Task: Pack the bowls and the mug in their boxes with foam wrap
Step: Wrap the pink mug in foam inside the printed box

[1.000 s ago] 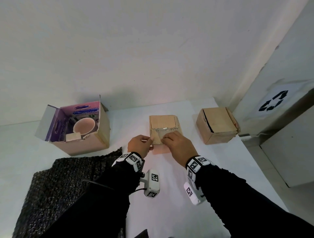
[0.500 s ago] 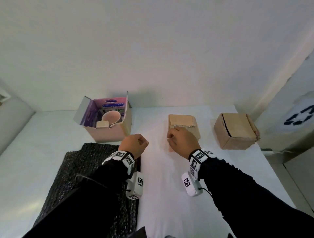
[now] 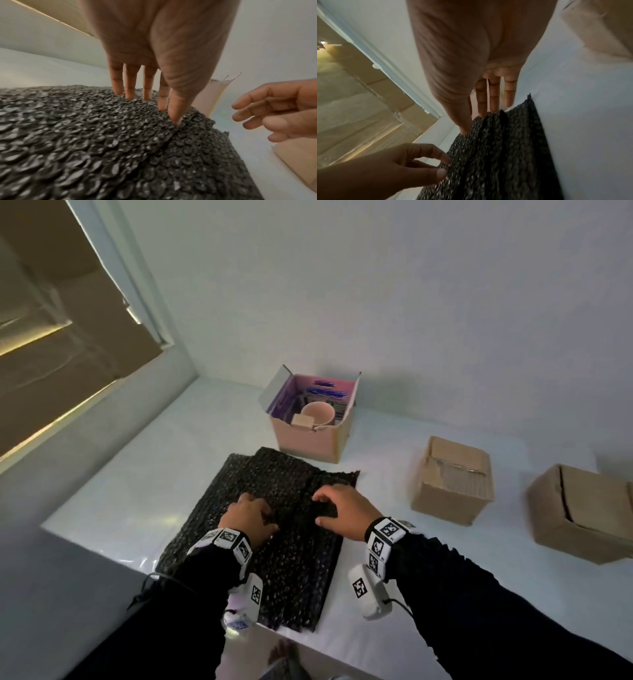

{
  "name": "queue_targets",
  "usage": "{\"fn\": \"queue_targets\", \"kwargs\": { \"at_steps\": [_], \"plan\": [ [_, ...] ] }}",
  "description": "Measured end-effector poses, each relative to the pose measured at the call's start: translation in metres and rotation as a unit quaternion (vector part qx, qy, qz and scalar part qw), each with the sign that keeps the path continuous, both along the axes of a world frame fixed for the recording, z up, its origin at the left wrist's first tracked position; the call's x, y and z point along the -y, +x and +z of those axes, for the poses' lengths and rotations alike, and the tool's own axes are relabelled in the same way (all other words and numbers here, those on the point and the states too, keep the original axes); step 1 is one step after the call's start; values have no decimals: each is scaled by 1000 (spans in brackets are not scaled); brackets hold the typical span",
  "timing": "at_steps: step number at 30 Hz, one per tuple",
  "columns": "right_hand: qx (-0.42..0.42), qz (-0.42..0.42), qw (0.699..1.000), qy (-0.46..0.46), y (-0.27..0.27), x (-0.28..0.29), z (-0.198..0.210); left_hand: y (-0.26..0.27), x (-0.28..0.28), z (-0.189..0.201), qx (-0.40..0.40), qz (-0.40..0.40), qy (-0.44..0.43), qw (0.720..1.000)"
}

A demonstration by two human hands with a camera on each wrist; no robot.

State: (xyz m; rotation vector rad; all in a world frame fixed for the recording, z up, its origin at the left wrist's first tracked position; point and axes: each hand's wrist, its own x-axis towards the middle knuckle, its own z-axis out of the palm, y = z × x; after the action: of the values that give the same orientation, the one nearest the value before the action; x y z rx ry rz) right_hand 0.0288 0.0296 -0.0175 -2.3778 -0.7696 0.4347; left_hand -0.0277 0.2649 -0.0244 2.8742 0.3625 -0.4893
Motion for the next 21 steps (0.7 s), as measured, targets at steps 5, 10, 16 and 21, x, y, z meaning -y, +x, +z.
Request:
{"fn": "queue_targets", "kwargs": {
  "at_steps": [5,10,16,21],
  "plan": [
    [3,52,996,-68,-7,-44,-15,5,-29,-19,-3,23,-27,999],
    [16,21,993,-116,-5,-84,-30,17,-58,-28,-12,-67,9,998],
    [116,-110,979,-127,5,-104,-33,45,-88,-26,104,-212,-58,970],
    [62,-183,981,10,15,-113,-20,71,-89,-4,248,-253,-157,922]
  ]
}}
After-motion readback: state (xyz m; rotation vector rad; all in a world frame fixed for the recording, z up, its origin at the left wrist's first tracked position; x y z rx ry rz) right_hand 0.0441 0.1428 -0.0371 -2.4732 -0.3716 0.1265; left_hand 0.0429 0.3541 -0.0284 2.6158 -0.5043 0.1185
